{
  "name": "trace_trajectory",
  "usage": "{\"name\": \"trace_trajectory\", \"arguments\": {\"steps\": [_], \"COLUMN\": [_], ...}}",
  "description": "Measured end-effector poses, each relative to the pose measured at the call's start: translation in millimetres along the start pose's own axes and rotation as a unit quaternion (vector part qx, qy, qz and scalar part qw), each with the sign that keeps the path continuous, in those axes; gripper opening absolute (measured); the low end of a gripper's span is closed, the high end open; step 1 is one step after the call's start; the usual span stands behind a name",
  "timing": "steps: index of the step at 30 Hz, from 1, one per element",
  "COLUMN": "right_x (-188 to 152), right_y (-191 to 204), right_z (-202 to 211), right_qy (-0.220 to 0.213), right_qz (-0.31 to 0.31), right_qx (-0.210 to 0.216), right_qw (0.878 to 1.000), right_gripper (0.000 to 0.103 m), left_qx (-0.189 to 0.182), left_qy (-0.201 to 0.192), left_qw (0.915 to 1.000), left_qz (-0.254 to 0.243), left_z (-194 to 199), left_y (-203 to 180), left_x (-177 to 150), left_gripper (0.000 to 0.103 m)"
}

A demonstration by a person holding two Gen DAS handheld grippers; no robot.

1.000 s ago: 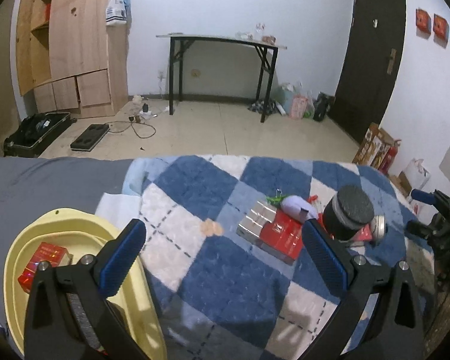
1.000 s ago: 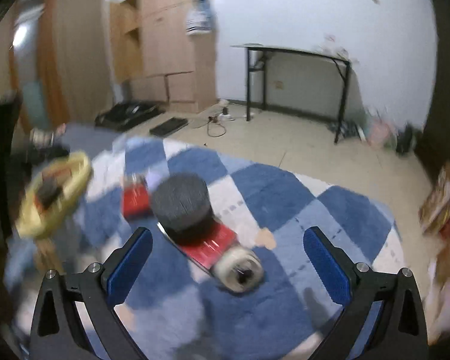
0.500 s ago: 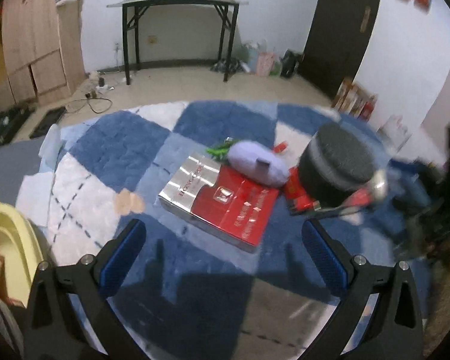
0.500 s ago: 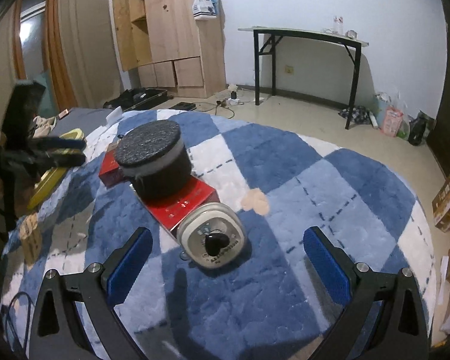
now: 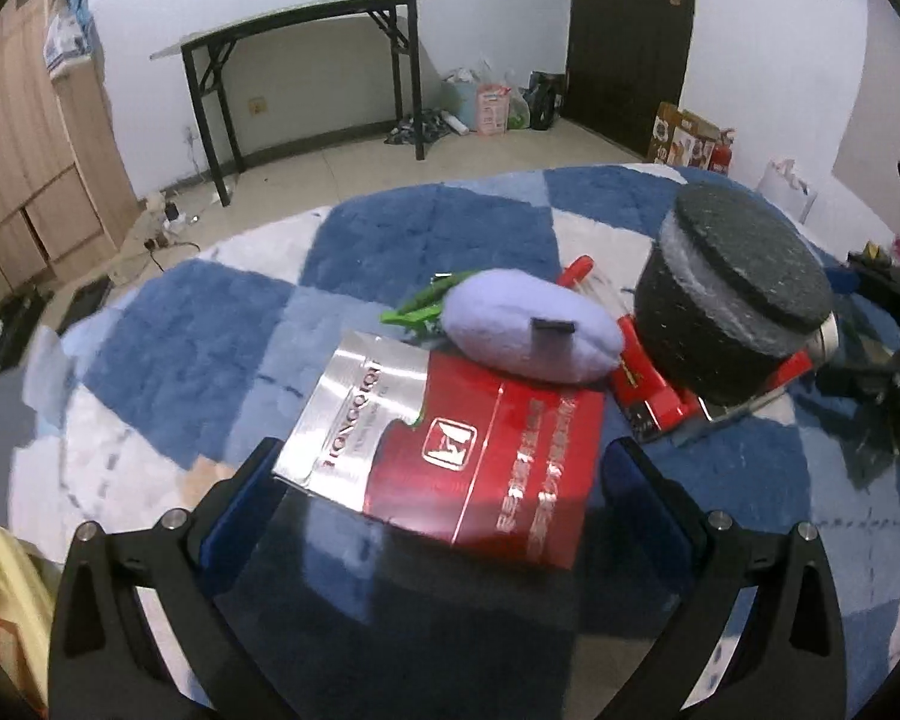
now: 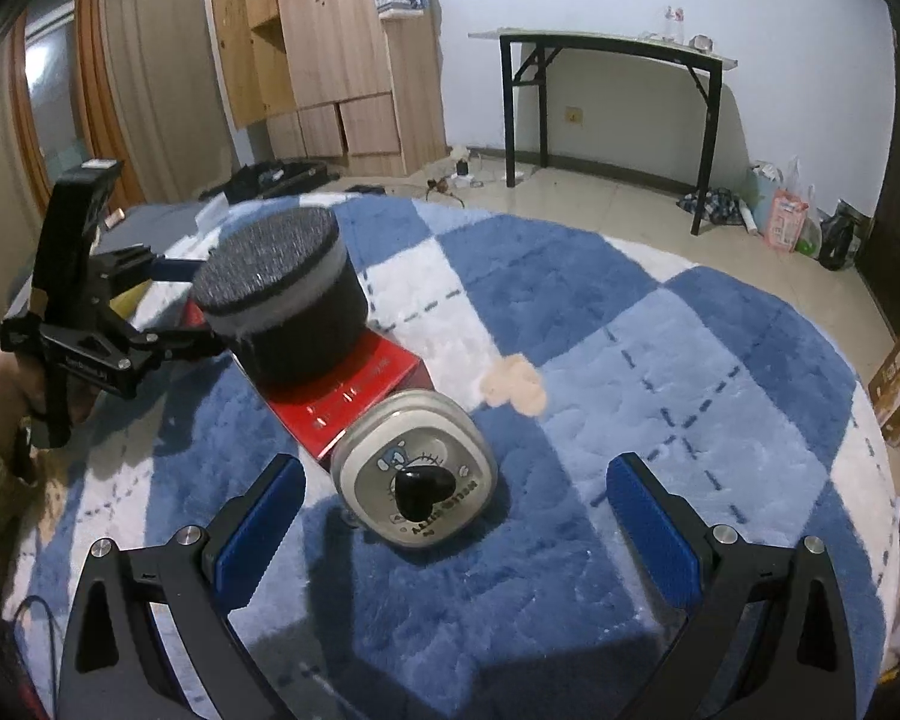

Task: Organize rigid objects
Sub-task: 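Grasp white-red Longcoco box with left tool while right grasps cream gauge, then carry the Longcoco box and cream gauge toward the yellow basin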

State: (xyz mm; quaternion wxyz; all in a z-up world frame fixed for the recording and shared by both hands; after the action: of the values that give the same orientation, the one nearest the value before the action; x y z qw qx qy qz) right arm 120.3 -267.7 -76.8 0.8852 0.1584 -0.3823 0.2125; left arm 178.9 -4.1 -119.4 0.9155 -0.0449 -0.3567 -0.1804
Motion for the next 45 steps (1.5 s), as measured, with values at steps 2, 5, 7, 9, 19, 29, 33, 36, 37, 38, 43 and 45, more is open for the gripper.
{"name": "trace_trajectory", "arguments": {"steps": [2, 5, 7, 9, 19, 29, 33, 36, 37, 38, 43, 45], "right_x": [0.2, 1.5, 1.5, 0.6, 0.7, 12.3, 20.3, 16.6, 16.6, 16.8, 16.4, 15.9], "right_y": [-0.5, -0.3, 0.7, 0.5, 12.0, -7.2, -43.4, -64.7, -65.0, -63.4, -50.1, -49.5], "right_z": [-2.8, -3.4, -4.4, -7.0, -7.9, 14.7, 20.4, 24.3, 25.0, 25.5, 14.2, 3.5], "right_qy": [0.002, -0.001, 0.000, 0.005, -0.001, -0.052, -0.084, -0.091, -0.092, -0.094, -0.083, -0.072], "right_qz": [-0.002, -0.005, -0.005, -0.002, 0.026, -0.003, -0.096, -0.137, -0.138, -0.135, -0.114, -0.107], "right_qx": [-0.002, 0.002, 0.008, 0.003, 0.021, 0.002, -0.033, -0.060, -0.063, -0.067, -0.094, -0.128], "right_qw": [1.000, 1.000, 1.000, 1.000, 0.999, 0.999, 0.991, 0.985, 0.984, 0.984, 0.985, 0.983], "right_gripper": [0.102, 0.097, 0.090, 0.082, 0.052, 0.052, 0.052, 0.052, 0.052, 0.052, 0.052, 0.052], "left_qx": [-0.001, -0.005, -0.002, 0.006, 0.015, 0.028, 0.030, 0.028, 0.031, 0.032, 0.031, 0.029], "left_qy": [0.005, -0.005, -0.009, -0.008, 0.006, -0.006, -0.016, -0.021, -0.022, -0.022, -0.024, -0.027], "left_qw": [0.9999, 0.9999, 0.9998, 0.9999, 0.9999, 0.9989, 0.9977, 0.9972, 0.9971, 0.9971, 0.9970, 0.9969], "left_qz": [0.009, 0.015, 0.018, 0.012, 0.004, 0.036, 0.059, 0.066, 0.066, 0.066, 0.067, 0.068], "left_z": [-5.6, -4.9, -4.6, -3.9, -2.0, 14.8, 20.0, 23.9, 24.9, 25.7, 27.2, 29.4], "left_y": [1.5, 2.0, 3.2, 1.7, -1.5, 19.6, 29.0, 31.5, 31.5, 31.1, 28.6, 28.1], "left_x": [-4.1, -2.3, -1.3, -0.7, -2.0, 2.5, 5.4, 7.7, 8.3, 9.0, 10.7, 12.2], "left_gripper": [0.103, 0.103, 0.099, 0.099, 0.098, 0.098, 0.098, 0.098, 0.098, 0.098, 0.098, 0.098]}}
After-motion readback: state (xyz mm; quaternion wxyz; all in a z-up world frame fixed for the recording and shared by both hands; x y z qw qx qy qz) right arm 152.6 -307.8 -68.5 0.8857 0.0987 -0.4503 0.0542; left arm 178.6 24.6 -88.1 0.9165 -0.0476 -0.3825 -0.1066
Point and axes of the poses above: each gripper's, at about its wrist camera, not at the fingertips, and z roughly against the way its jaws point, y to its left, x to its top, the point moved 9 cm from there along -z, roughly the way its jaws point, and after that the axes turned 5 degrees about -z, right-handed, at the moved point
